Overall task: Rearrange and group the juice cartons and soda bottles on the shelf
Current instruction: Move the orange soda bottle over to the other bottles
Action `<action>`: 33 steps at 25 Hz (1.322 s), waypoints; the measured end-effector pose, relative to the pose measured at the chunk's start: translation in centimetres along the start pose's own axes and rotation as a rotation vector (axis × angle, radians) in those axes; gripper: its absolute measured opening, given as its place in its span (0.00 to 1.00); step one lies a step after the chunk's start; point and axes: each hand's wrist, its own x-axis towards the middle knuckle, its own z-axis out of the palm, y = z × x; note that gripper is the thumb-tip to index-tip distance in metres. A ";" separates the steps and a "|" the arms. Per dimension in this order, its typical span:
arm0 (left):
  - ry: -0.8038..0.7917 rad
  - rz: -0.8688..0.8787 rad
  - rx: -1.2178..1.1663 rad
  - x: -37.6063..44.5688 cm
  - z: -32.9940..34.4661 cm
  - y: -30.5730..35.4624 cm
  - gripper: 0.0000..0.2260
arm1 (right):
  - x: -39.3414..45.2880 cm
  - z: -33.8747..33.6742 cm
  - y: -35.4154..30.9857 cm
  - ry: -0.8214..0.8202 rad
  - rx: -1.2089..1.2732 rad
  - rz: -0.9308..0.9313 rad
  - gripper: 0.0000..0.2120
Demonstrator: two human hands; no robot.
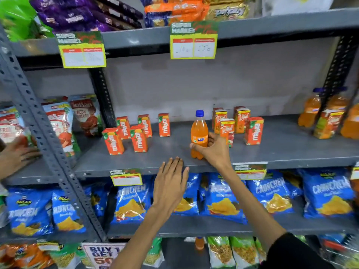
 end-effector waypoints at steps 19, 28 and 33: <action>0.008 -0.015 -0.074 3.4 3.9 13.3 0.35 | 7.6 -31.0 11.4 0.384 -0.221 0.157 0.22; 0.021 -0.028 -0.062 3.3 4.5 13.3 0.33 | 5.5 -30.4 11.6 0.432 -0.256 0.216 0.26; 0.012 -0.036 -0.047 3.2 4.4 13.6 0.28 | 0.3 -25.8 10.8 0.574 -0.262 0.127 0.22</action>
